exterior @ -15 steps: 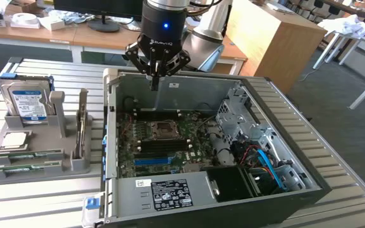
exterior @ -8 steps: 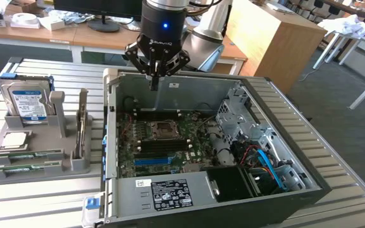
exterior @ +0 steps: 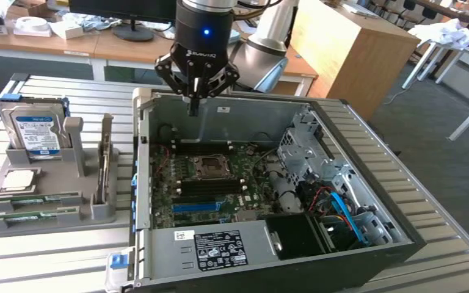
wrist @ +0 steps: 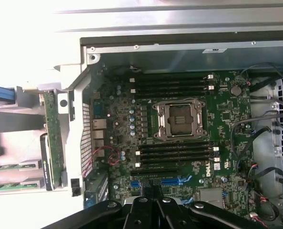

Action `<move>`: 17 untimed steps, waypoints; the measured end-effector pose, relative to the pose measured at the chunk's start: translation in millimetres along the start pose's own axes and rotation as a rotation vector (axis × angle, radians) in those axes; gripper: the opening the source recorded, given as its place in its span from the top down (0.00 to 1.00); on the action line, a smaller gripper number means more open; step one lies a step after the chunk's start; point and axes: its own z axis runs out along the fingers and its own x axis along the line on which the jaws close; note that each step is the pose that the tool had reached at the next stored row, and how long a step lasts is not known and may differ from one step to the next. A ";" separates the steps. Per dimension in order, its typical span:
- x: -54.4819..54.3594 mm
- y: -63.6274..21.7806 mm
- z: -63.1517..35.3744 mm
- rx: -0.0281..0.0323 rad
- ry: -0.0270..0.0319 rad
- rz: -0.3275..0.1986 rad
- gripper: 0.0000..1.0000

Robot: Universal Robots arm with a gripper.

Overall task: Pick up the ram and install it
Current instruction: 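Reach for the ram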

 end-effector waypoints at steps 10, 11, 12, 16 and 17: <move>16.7 -1.3 -0.4 0.0000 0.0000 0.000 0.90; 18.9 -1.4 -0.5 0.0000 -0.0001 0.000 0.90; 21.0 -1.6 -0.5 0.0001 0.0000 0.000 0.90; 29.5 -2.2 -0.7 0.0001 0.0000 0.000 0.90; 31.7 -2.4 -0.8 0.0000 -0.0001 0.000 0.90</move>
